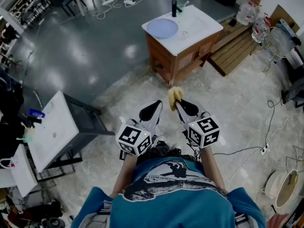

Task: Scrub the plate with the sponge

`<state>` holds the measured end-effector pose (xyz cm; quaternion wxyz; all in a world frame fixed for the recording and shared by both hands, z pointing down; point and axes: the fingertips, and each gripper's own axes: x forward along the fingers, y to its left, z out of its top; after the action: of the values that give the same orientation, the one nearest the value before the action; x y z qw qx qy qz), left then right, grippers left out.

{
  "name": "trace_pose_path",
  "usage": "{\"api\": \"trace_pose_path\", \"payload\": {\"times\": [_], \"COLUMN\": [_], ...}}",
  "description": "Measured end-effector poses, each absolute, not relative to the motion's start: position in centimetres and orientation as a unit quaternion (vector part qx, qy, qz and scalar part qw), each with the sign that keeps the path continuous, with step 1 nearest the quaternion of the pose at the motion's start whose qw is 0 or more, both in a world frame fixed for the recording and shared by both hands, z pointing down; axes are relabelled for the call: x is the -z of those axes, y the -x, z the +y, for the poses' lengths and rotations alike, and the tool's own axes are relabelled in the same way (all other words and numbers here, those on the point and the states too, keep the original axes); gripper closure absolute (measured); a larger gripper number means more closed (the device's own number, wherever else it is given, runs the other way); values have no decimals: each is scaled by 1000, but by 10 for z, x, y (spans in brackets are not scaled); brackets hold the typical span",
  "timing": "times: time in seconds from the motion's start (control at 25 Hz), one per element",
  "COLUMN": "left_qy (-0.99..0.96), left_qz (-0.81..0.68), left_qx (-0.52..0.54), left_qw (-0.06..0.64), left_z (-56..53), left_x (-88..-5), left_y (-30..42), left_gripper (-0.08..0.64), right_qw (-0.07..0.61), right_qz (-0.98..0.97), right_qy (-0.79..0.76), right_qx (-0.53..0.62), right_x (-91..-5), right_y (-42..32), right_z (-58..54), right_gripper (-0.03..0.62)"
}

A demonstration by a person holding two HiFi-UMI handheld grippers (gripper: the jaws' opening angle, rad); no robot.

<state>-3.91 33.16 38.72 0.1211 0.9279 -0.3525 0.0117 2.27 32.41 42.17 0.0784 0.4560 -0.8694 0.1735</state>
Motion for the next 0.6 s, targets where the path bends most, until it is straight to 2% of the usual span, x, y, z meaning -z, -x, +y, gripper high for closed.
{"api": "trace_pose_path", "payload": {"times": [0.6], "left_qy": [-932], "left_qz": [-340], "left_qx": [-18], "left_qw": [121], "left_z": [311], "left_x": [-392], "left_y": [64], "left_gripper": [546], "right_qw": [60], "right_qz": [-862], "right_qy": [-465], "right_qx": [-192], "right_x": [-431], "right_y": [2], "right_z": [304], "right_gripper": [558]}}
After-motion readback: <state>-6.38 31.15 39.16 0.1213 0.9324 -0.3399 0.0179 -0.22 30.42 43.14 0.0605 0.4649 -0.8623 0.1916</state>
